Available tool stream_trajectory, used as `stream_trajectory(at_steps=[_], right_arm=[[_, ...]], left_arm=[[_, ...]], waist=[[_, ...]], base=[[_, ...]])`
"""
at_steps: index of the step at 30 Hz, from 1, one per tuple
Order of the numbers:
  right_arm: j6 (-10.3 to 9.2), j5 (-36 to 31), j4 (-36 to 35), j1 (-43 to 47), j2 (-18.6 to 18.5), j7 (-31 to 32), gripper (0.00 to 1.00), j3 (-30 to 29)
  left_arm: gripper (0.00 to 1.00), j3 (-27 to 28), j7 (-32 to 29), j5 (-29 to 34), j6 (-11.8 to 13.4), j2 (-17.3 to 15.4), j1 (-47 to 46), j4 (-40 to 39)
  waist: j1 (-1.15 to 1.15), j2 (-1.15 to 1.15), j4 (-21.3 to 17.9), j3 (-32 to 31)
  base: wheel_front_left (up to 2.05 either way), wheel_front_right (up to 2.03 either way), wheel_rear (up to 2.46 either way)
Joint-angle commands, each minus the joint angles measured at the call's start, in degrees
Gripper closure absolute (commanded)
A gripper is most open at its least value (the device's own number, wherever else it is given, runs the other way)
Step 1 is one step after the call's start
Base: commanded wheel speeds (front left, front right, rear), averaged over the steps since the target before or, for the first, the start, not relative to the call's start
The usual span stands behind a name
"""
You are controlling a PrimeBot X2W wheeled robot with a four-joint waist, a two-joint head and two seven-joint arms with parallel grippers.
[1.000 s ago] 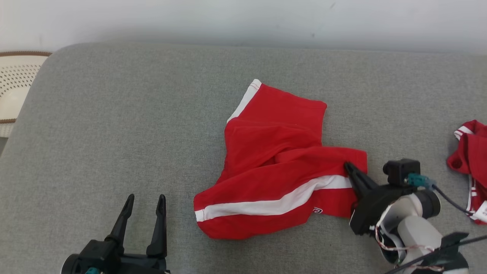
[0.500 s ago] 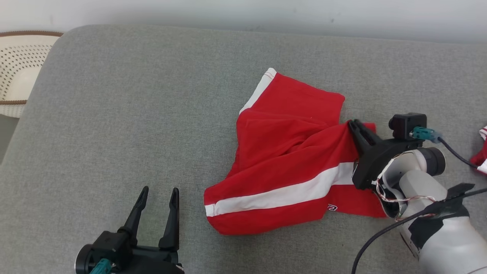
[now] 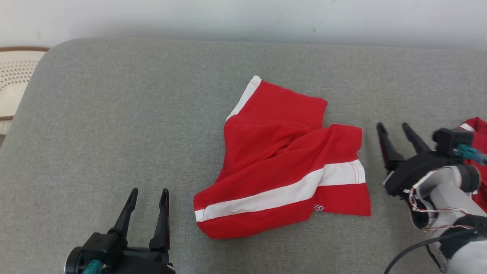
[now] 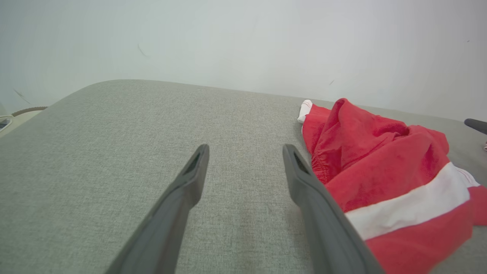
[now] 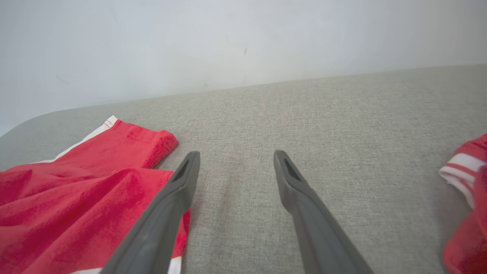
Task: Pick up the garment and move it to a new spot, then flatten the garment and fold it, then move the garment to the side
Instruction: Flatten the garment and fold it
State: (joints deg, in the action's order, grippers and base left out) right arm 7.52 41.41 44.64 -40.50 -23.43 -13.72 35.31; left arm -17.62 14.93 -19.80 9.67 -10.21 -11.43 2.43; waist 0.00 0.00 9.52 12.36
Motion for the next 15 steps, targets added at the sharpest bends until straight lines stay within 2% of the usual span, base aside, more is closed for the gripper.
stream_trajectory(at_steps=[1,5,9,10,11,15], right_arm=[[-0.07,-0.2,-0.7,1.5,-0.8,-0.7,0.0,-1.1],[-0.06,-2.9,-4.9,4.9,-1.2,-1.5,0.0,-6.7],[-0.06,-11.1,-14.2,10.8,-0.3,-1.5,0.0,-14.0],[-0.06,-11.1,-14.2,10.8,-0.3,-1.5,0.0,-14.0],[-0.06,-14.9,-19.0,15.0,1.1,-1.5,0.0,-16.9],[-0.06,-22.2,-28.3,23.3,3.7,-0.8,0.0,-20.6]], left_arm=[[0.0,0.3,0.3,0.2,0.1,-0.5,0.8,-0.1],[0.0,0.7,0.2,0.3,0.5,-1.2,1.4,-0.5],[0.0,0.7,-0.8,0.4,0.8,-2.2,2.5,-1.2],[0.0,0.7,-0.8,0.4,0.8,-2.2,2.5,-1.2],[0.0,0.8,-1.4,0.5,1.0,-2.8,2.9,-1.6],[0.0,0.9,-2.7,0.3,1.4,-3.8,4.6,-2.5]], waist=[[0.0,0.0,-1.2,-1.2],[0.0,0.0,-2.6,-2.6],[0.0,0.0,-4.0,-3.9],[0.0,0.0,-4.0,-3.9],[0.0,0.0,-4.5,-4.6],[0.0,0.0,-5.5,-6.1]], base=[[0.0,0.0,0.0],[0.0,0.0,0.0],[0.0,0.0,0.0],[0.0,0.0,0.0],[0.0,0.0,0.0],[0.0,0.0,0.0]])
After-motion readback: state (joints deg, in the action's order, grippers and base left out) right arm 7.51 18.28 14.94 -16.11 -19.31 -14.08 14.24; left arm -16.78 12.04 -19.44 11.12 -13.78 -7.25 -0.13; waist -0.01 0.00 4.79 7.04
